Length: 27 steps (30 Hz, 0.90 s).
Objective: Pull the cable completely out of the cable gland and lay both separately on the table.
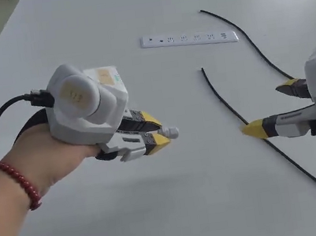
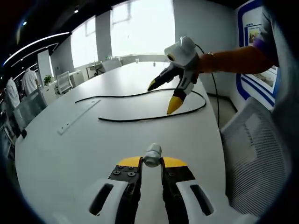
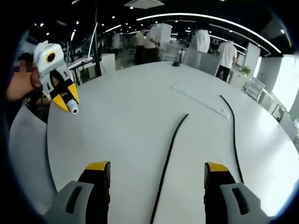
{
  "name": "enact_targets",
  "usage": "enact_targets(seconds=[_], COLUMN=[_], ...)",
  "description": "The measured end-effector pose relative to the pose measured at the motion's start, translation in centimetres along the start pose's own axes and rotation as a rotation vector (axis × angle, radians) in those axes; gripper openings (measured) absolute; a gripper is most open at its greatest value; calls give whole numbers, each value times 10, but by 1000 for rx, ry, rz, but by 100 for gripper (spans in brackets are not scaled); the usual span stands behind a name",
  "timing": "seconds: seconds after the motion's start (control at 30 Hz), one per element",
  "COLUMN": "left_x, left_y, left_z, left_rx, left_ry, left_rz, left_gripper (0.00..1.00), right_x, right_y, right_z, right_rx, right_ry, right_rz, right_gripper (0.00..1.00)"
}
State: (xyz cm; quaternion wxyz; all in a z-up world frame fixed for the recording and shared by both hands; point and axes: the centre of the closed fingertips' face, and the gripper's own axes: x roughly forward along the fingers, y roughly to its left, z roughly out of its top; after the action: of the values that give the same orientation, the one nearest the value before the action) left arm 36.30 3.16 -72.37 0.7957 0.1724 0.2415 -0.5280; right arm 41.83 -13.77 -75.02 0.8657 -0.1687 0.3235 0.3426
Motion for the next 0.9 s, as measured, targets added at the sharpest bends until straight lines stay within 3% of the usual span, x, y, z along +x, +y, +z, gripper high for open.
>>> enact_targets(seconds=[0.1, 0.4, 0.53, 0.73, 0.9], left_x=[1, 2, 4, 15, 39], left_y=[0, -1, 5, 30, 50], left_z=[-1, -3, -7, -19, -36], left_rx=[-5, -12, -7, 8, 26], left_ry=[-4, -9, -5, 27, 71], left_rz=[5, 25, 51, 113, 157], left_gripper=[16, 16, 16, 16, 16], right_x=[-11, -50, -62, -73, -76], right_y=[3, 17, 18, 22, 21], right_z=[1, 6, 7, 7, 9], right_rx=[-1, -5, 4, 9, -3], right_ry=[-34, -102, -119, -130, -138], right_rz=[-31, -57, -74, -87, -104], right_gripper=[99, 99, 99, 99, 99])
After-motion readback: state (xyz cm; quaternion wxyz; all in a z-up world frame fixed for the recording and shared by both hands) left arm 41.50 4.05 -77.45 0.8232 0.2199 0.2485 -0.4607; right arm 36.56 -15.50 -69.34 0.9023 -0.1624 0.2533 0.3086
